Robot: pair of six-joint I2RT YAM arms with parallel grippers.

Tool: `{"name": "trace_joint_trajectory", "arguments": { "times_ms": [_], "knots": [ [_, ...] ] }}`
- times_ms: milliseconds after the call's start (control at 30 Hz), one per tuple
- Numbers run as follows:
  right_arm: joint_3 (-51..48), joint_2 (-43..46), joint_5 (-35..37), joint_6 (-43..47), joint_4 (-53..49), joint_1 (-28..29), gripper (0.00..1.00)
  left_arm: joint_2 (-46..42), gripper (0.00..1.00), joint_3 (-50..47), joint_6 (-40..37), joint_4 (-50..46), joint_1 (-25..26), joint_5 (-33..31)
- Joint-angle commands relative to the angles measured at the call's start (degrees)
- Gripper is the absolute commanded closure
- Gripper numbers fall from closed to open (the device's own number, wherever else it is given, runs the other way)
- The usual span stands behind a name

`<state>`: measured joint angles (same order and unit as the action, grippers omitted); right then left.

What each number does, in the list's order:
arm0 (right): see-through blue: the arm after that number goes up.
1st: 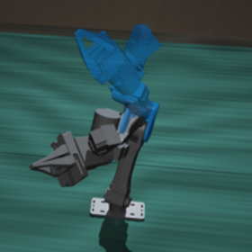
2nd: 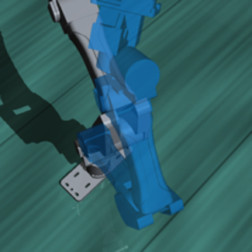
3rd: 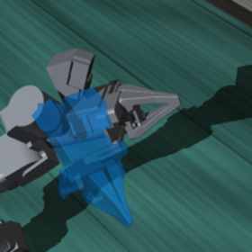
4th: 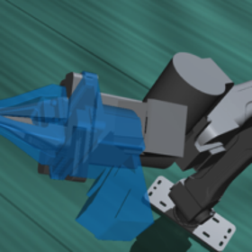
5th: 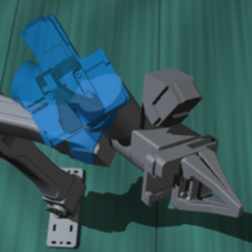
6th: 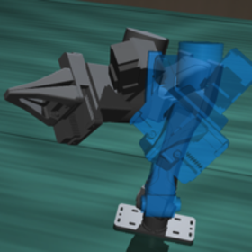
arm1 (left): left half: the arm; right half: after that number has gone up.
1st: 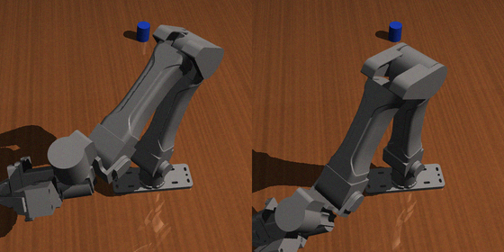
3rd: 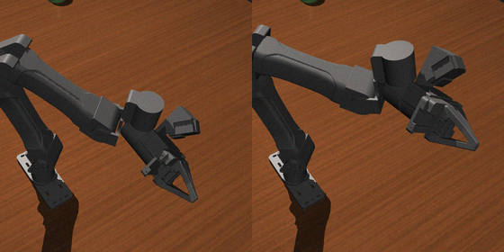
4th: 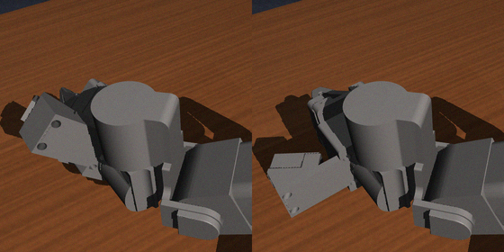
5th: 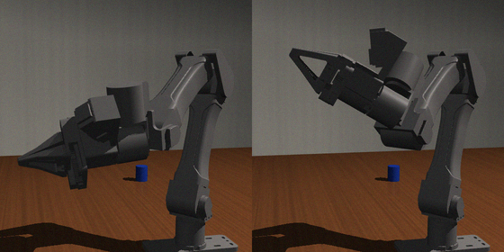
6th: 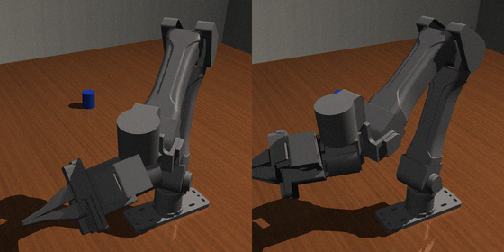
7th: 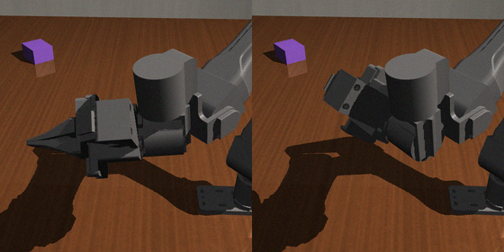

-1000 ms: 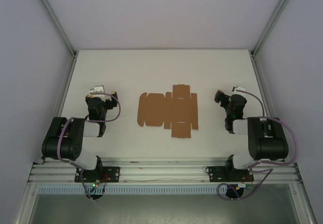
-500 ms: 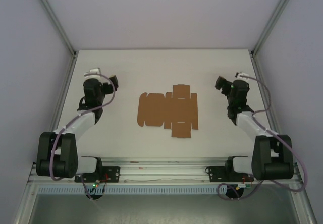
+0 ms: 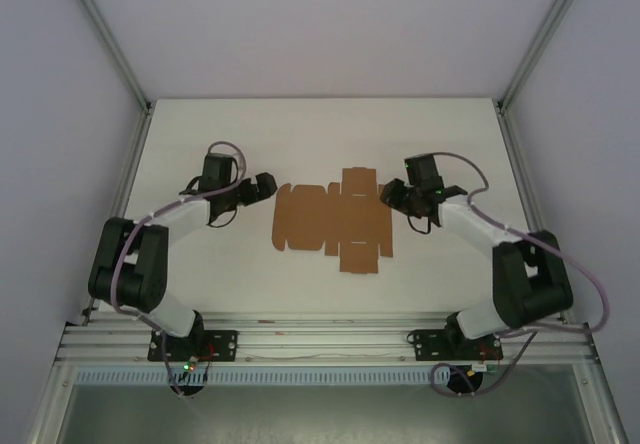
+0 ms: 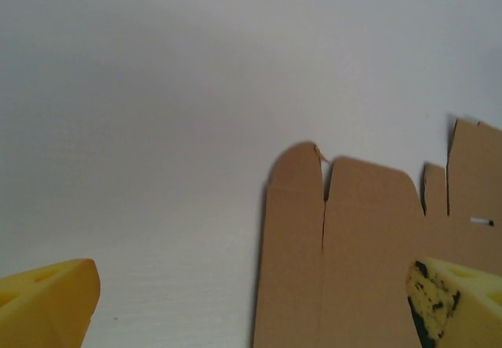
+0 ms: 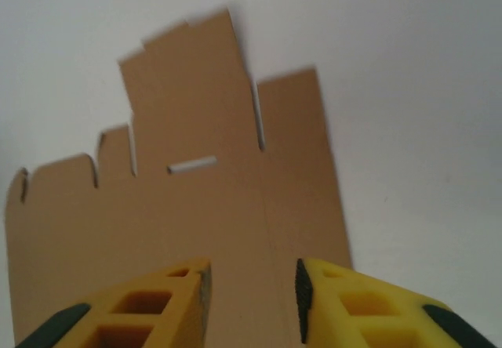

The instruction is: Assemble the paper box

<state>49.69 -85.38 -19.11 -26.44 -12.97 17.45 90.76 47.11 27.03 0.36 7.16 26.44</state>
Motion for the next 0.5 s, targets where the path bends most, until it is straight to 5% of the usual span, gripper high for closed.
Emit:
{"name": "trace_joint_trajectory", "arguments": {
  "times_ms": [0,467],
  "knots": [
    [2.2,-4.0,-3.8,-3.4,-3.1,0.2,0.70,3.0,0.00,2.7,1.9,-2.5,0.5,8.9],
    [-1.2,-18.2,-1.7,-7.5,0.0,0.1,0.74,12.1,0.00,6.5,-1.5,-7.4,2.8,18.0]
  ]
}}
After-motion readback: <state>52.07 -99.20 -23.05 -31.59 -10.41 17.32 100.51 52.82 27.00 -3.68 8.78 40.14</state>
